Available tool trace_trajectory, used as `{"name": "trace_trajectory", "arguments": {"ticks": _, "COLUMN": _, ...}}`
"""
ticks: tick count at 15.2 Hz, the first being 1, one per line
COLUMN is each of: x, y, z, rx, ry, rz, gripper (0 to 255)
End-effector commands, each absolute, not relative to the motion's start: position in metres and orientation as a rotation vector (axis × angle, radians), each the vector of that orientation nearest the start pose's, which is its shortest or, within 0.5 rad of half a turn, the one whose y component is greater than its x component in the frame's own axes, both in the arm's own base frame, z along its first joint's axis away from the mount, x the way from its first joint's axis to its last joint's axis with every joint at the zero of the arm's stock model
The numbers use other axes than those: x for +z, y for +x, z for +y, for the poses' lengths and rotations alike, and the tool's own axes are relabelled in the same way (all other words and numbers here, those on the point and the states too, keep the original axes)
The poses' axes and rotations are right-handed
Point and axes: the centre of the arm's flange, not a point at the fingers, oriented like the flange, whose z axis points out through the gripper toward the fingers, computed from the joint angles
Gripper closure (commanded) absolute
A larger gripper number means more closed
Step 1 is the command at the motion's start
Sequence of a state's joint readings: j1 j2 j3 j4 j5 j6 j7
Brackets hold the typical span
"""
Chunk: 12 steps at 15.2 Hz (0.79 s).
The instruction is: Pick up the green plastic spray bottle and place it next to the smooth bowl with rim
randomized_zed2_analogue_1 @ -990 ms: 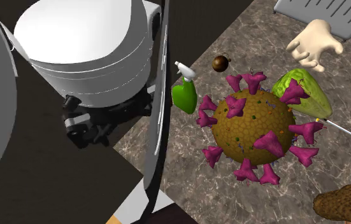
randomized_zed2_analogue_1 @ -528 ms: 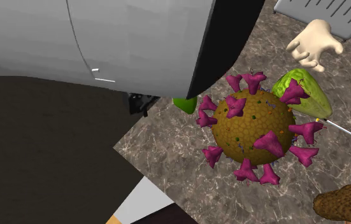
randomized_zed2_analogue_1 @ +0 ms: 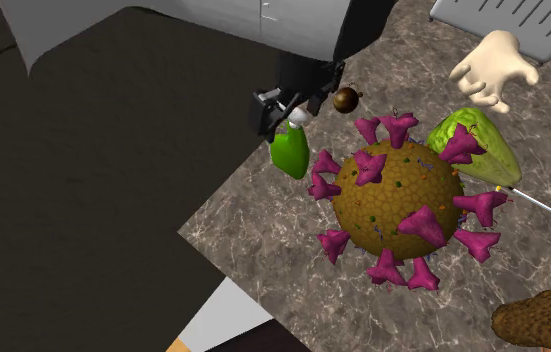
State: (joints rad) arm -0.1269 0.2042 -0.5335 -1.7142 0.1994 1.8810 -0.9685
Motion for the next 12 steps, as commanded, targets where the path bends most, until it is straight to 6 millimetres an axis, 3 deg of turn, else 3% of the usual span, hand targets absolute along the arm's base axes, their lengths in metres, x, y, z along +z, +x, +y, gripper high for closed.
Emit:
{"name": "trace_trajectory", "arguments": {"ticks": 1, "x": 0.469, "y": 0.523, "z": -0.368, "rx": -0.093, "ry": -3.046, "rz": -0.424, "gripper": 0}}
{"name": "trace_trajectory", "arguments": {"ticks": 4, "x": 0.46, "y": 0.544, "z": -0.393, "rx": -0.096, "ry": -3.041, "rz": -0.46, "gripper": 0}}
{"name": "trace_trajectory", "arguments": {"ticks": 12, "x": 0.42, "y": 0.546, "z": -0.39, "rx": -0.096, "ry": -3.041, "rz": -0.46, "gripper": 0}}
